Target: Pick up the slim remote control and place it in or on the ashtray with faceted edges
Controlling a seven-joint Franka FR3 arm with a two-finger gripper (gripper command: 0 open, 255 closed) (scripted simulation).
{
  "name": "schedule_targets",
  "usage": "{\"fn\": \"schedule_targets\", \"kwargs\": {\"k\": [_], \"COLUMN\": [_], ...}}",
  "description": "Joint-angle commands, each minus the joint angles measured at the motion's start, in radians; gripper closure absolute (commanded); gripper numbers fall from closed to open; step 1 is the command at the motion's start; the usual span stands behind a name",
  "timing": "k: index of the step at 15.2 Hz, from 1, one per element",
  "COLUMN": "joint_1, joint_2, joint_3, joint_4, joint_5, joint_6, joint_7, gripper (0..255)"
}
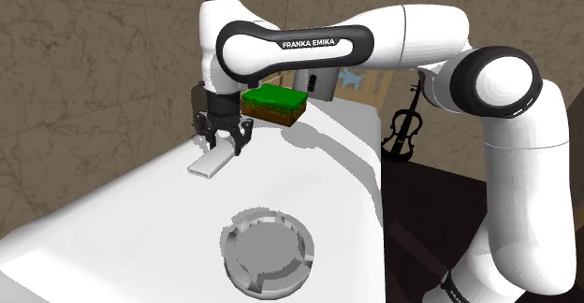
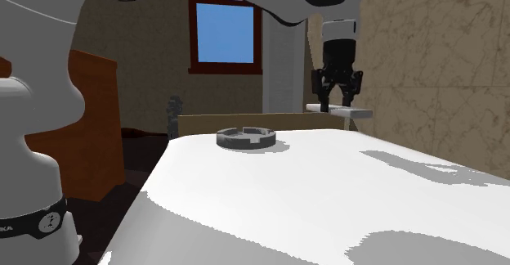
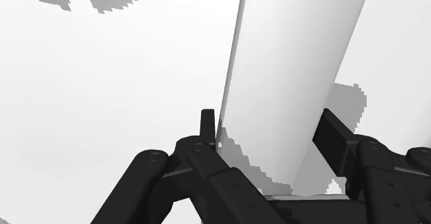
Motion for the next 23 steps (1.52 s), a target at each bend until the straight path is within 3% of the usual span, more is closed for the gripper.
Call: {"fn": "schedule_targets", "kwargs": {"k": [1,10,18,23], "joint_1": [-0.016,-0.045,0.012,0.015], "joint_2": [-0.064,-0.39,-0.669,-0.649], "joint_3": [0.014,0.081,0.122,0.129], "joint_4": [-0.087,-0.486,-0.738,-0.79], "joint_5": [0.024,0.186,0.363,0.356], "joint_6": [0.027,0.143,0.166,0.235], "joint_7": [0.01,0.05,0.076,0.084], "gripper": [255,255,255,255]}}
